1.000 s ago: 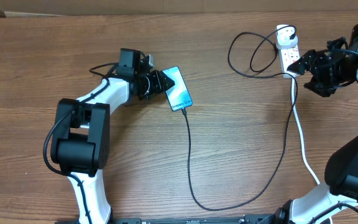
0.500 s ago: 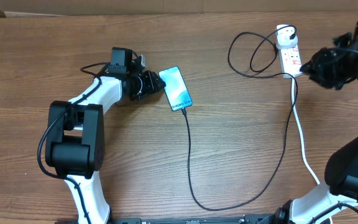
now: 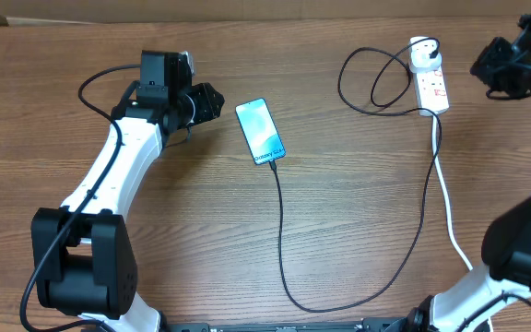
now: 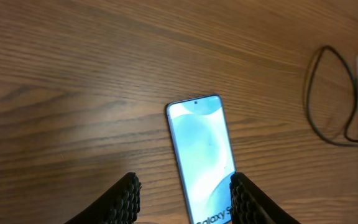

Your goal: Plug charger to phone and switch on socket

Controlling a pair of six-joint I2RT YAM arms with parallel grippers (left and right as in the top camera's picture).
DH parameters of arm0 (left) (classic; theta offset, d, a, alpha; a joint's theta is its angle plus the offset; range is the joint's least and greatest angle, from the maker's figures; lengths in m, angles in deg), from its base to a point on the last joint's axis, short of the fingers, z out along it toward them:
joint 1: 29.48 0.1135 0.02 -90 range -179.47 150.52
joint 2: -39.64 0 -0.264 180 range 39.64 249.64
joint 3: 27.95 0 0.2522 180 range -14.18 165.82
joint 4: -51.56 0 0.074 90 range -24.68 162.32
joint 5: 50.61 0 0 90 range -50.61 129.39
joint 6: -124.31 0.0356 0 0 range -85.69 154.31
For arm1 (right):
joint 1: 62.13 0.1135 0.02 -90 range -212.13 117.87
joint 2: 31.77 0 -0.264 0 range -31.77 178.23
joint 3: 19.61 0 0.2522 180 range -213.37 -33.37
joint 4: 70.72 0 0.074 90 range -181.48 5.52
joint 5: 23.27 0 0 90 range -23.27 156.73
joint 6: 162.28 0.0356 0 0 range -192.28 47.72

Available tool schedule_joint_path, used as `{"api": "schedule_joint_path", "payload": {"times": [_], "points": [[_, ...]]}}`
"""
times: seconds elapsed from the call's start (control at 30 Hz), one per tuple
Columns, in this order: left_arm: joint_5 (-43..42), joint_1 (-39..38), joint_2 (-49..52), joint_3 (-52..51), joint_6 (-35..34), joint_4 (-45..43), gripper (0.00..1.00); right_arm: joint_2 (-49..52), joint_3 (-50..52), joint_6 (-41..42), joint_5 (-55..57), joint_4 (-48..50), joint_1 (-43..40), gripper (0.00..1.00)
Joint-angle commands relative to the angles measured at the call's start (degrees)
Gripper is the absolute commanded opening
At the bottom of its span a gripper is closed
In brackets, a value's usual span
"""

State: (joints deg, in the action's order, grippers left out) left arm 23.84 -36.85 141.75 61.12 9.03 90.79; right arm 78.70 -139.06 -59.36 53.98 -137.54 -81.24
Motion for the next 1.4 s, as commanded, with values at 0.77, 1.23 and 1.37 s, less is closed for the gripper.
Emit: {"api": "schedule_joint_path", "payload": {"times": [0.77, 1.23, 1.37], "points": [[1.95, -0.66, -0.63, -0.13, 1.03, 4.81, 0.37, 19.32, -3.02, 0.74, 1.18, 13.66, 1.70, 0.04], [1.97, -0.66, -0.63, -0.13, 1.05, 5.49, 0.37, 22.53, -3.02, 1.18, 1.14, 19.32, 1.81, 0.04], [1.97, -0.66, -0.63, -0.13, 1.05, 5.70, 0.37, 22.75, -3.02, 1.18, 1.14, 20.98, 2.29, 0.04]]}}
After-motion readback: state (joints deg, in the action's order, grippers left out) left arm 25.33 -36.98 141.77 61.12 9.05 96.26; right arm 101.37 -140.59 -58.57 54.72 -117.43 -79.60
